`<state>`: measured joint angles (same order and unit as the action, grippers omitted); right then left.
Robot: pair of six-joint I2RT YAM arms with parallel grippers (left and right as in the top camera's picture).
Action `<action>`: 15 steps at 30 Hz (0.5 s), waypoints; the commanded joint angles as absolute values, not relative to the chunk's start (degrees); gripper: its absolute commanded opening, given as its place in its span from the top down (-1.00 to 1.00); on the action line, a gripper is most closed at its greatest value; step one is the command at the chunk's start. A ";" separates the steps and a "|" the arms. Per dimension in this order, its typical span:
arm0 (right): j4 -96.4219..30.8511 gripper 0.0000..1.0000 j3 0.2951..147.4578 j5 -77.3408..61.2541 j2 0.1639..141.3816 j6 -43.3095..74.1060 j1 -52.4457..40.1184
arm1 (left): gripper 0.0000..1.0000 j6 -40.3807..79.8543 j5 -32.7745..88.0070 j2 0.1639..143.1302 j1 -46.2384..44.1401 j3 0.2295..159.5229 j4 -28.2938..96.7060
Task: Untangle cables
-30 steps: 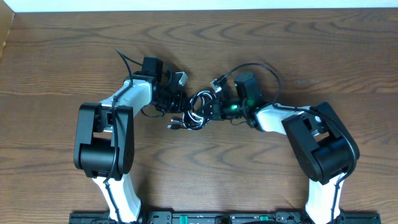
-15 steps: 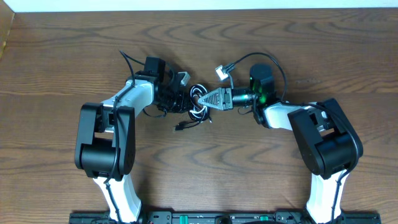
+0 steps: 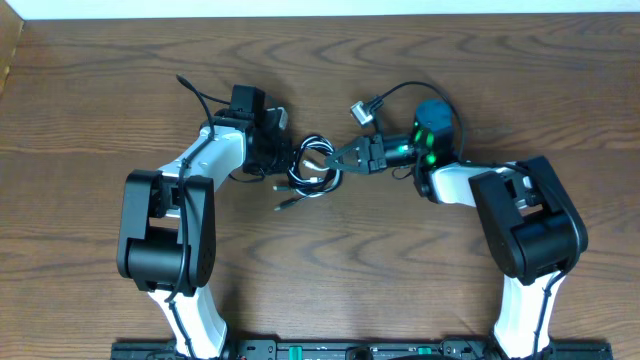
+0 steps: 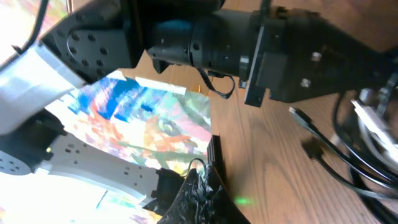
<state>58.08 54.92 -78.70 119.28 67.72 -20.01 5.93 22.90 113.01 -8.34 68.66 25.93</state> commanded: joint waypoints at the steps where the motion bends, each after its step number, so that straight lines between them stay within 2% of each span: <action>1: 58.28 0.98 55.70 -80.53 118.08 69.30 -17.58 | 0.70 7.92 13.47 115.42 -7.79 67.29 26.72; 5: 58.26 0.95 55.70 -80.53 118.08 68.71 -17.37 | 0.70 7.81 14.22 115.42 -7.79 67.35 26.68; 8: 57.56 0.65 55.70 -80.51 118.08 67.64 -16.67 | 0.67 7.75 16.71 115.35 -7.79 67.68 26.72; 10: 55.11 0.50 55.70 -80.01 118.08 65.47 -16.21 | 0.53 7.14 19.38 115.31 -7.73 68.05 27.00; 15: 39.33 0.34 55.70 -73.28 118.08 55.11 -16.67 | 0.42 6.92 20.78 115.28 -7.51 69.04 28.51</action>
